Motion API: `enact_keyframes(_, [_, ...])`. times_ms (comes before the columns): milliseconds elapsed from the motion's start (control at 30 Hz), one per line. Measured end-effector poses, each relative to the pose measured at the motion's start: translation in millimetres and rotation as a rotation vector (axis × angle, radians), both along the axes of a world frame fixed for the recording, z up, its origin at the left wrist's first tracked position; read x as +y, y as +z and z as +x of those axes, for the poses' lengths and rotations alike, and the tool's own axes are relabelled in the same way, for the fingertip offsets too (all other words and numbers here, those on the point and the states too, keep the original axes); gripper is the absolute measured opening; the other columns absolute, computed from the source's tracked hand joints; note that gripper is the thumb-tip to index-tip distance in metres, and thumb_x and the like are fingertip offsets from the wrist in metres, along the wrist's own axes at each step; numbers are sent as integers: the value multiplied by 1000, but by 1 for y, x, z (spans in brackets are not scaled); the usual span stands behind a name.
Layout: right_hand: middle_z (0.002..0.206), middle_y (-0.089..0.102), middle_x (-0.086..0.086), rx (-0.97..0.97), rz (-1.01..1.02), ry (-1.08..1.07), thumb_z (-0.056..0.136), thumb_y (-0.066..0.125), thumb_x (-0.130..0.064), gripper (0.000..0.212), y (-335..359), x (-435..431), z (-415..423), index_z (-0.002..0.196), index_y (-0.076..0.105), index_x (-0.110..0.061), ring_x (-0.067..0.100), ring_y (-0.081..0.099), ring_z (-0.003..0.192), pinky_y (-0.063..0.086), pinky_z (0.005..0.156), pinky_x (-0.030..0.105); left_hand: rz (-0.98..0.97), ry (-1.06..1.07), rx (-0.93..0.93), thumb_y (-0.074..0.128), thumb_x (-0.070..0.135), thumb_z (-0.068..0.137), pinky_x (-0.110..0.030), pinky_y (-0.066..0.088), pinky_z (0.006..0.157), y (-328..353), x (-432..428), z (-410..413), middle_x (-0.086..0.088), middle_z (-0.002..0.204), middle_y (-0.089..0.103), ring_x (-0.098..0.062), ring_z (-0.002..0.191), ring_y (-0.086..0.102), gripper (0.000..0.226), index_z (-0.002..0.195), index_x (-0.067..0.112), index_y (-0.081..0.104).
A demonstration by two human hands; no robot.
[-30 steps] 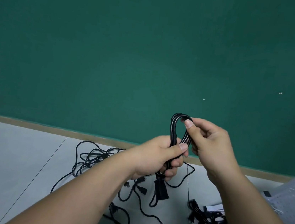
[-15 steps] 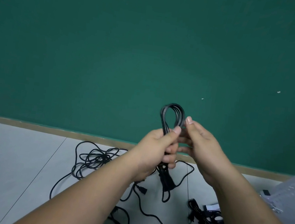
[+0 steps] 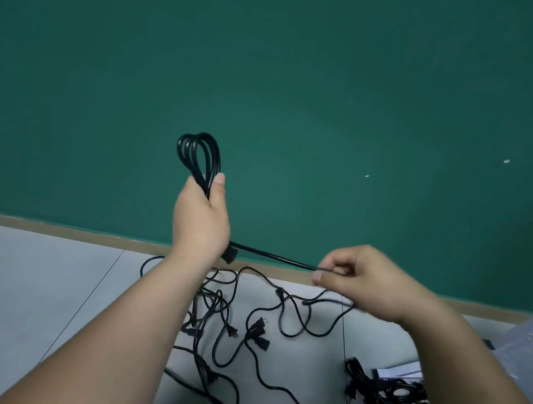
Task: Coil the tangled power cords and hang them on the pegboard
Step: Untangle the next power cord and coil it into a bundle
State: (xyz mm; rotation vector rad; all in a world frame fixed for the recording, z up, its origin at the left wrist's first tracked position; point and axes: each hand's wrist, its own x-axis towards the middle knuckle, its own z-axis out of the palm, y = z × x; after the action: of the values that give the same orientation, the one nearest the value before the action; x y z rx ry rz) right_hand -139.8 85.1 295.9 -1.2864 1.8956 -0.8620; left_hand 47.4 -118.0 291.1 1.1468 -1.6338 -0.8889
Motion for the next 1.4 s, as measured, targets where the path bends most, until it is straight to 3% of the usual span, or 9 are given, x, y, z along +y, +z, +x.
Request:
enact_keyframes(167, [93,69,22,-70,-461,-256,96,78,-27,6,17,9,-6,91,79,-23,17,57,79,47,78,33,205,-412,-190,49,79,85,-50,54,66,-17,9,0,8,61,54,-33,59,57,65,89,16,60])
enact_keyframes(300, [82,61,22,24,-580,-390,98,77,-29,7,14,-2,13,91,76,-27,19,48,68,42,64,32,446,-762,-154,44,89,82,-30,32,53,-14,58,-23,9,61,42,-15,50,36,73,89,17,59])
enact_keyframes(400, [75,60,17,104,-585,-517,97,76,-36,8,10,-7,16,94,75,-29,21,47,60,43,59,34,469,-931,-130,58,77,88,-31,30,53,-13,78,-30,3,69,37,-16,54,33,57,91,20,57])
enact_keyframes(500, [65,53,9,131,-604,-607,97,75,-38,10,6,-6,16,93,73,-29,11,42,54,39,55,29,419,-1029,-175,62,38,106,-29,38,54,-12,86,-33,-5,77,39,-14,56,38,25,94,21,49])
enact_keyframes(767, [75,59,1,162,-568,-573,108,58,-34,5,4,-9,23,105,58,-29,13,51,63,43,65,31,532,-951,-102,40,38,115,-33,50,65,-18,96,-34,7,69,51,-26,71,52,33,91,16,46])
enact_keyframes(900, [82,58,0,-4,-542,-537,112,45,-32,14,0,-18,29,101,52,-26,14,50,69,48,62,35,449,-806,-7,40,33,115,-32,56,81,-17,96,-36,-17,74,62,-20,81,75,34,90,11,49])
enact_keyframes(967, [80,59,-2,-70,-560,-557,109,54,-30,14,-2,-20,30,96,59,-27,14,53,71,50,69,41,452,-776,54,43,33,115,-37,58,78,-17,93,-35,-25,76,62,-22,71,72,35,90,9,49])
enact_keyframes(1133, [74,67,-5,-133,-565,-530,99,74,-29,10,1,-16,25,90,79,-26,9,55,68,47,68,28,352,-752,-6,55,35,110,-32,47,64,-18,87,-30,1,60,54,-19,57,59,30,86,19,47])
enact_keyframes(1400, [61,65,1,-201,-539,-560,100,73,-22,7,1,-14,29,99,79,-19,16,58,52,52,58,30,268,-818,-194,47,40,112,-34,47,60,-15,86,-30,6,59,49,-23,49,61,34,86,19,50])
